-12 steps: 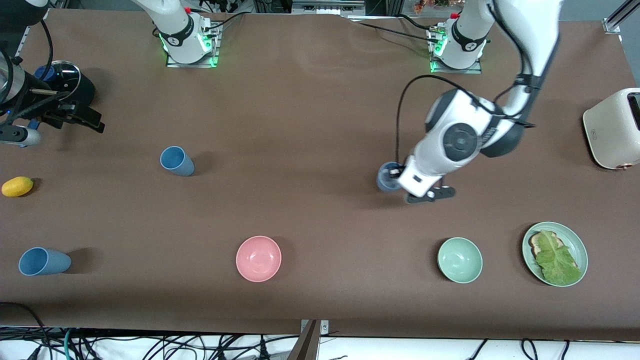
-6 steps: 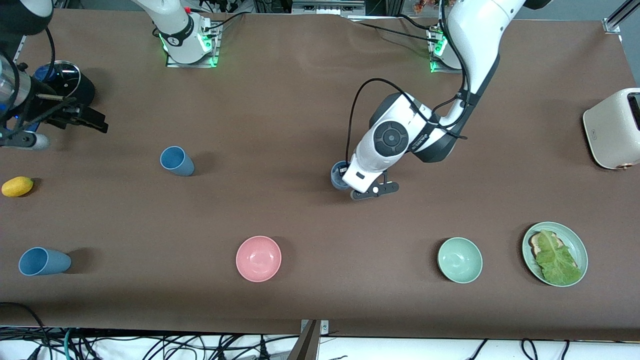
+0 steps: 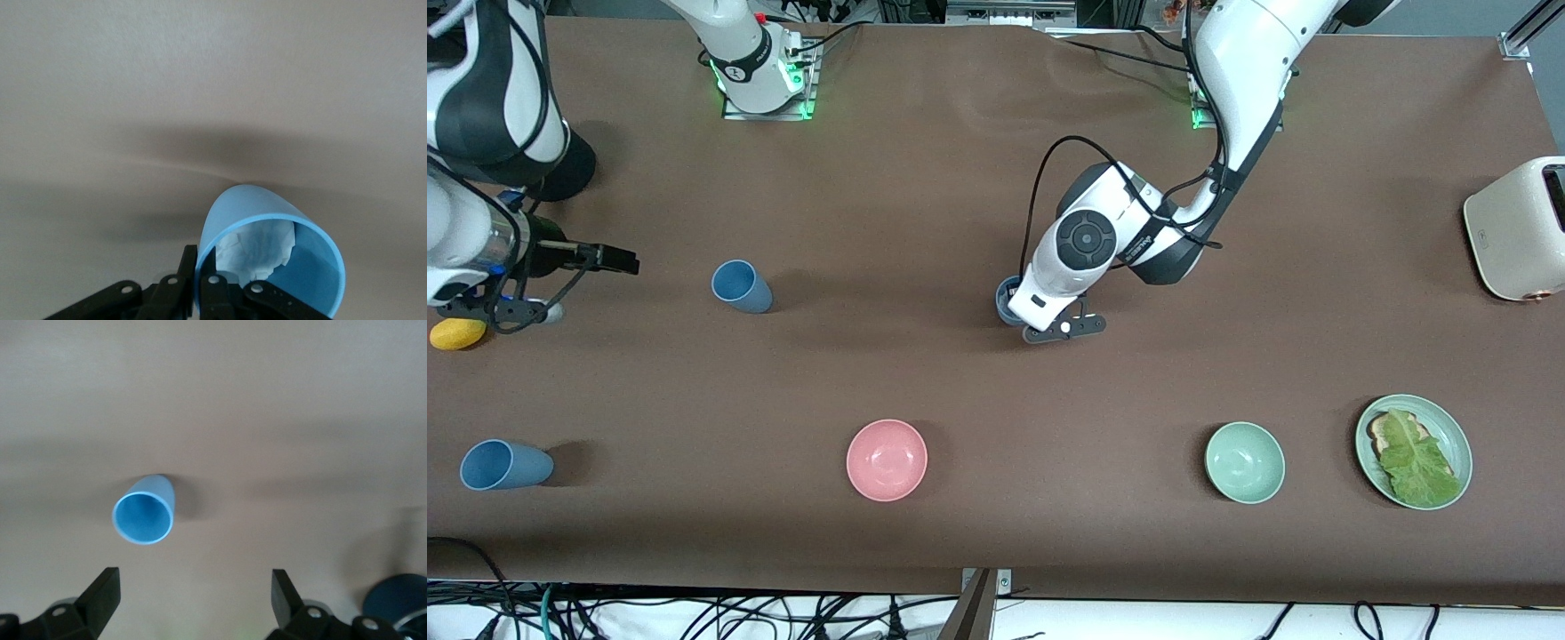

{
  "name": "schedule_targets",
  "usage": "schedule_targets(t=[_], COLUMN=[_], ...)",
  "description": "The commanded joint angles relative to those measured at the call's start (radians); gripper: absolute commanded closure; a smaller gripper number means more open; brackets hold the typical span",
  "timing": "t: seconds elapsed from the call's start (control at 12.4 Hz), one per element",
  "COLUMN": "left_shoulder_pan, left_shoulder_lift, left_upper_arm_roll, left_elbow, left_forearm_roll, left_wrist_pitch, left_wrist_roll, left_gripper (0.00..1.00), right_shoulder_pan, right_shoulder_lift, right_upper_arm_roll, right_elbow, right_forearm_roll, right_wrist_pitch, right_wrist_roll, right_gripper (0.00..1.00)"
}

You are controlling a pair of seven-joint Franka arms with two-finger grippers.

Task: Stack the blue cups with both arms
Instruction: 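Carry the tissue cup with the left gripper to the table middle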

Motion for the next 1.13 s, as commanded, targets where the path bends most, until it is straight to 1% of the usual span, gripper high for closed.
schedule_targets(t=[0.0,0.08,0.16,0.24,0.4,0.56,0.64,0.81,1.05], left_shoulder_pan=[-0.010,-0.012,-0.010,-0.006,0.025,0.092,0.141,0.236,0.393], left_shoulder_lift=[0.010,0.006,-0.005,-0.035,-0.127,-0.199,-0.233,-0.289,-0.329], left_upper_arm_roll=[0.011,0.011,0.011,0.013,0.022,0.023,0.022,0.023,0.023], left_elbow=[0.027,0.028,0.031,0.031,0.044,0.057,0.070,0.100,0.139], left_forearm_roll=[-0.018,-0.014,-0.014,-0.012,-0.006,-0.004,-0.003,-0.003,-0.001], left_wrist_pitch=[-0.006,-0.009,-0.015,-0.048,-0.181,-0.266,-0.312,-0.403,-0.547], left_wrist_roll=[0.003,0.002,0.000,0.000,0.009,0.013,0.057,0.222,0.425], left_gripper=[0.03,0.00,0.00,0.00,0.00,0.00,0.00,0.00,0.00], right_shoulder_pan=[-0.001,-0.001,-0.001,-0.001,0.000,0.000,0.000,0.002,0.011], right_shoulder_lift=[-0.089,-0.106,-0.129,-0.153,-0.163,-0.175,-0.175,-0.165,-0.143], right_upper_arm_roll=[-0.002,-0.005,-0.007,-0.007,-0.007,-0.005,-0.004,-0.001,0.004], right_elbow=[-0.165,-0.223,-0.289,-0.349,-0.428,-0.509,-0.538,-0.586,-0.588], right_forearm_roll=[0.019,0.019,0.019,0.019,0.019,0.019,0.019,0.020,0.029], right_wrist_pitch=[0.111,0.149,0.204,0.259,0.335,0.430,0.470,0.545,0.562], right_wrist_roll=[-0.013,-0.013,-0.013,-0.013,-0.013,-0.013,-0.013,0.008,0.109], right_gripper=[0.00,0.00,0.00,0.00,0.00,0.00,0.00,0.00,0.00])
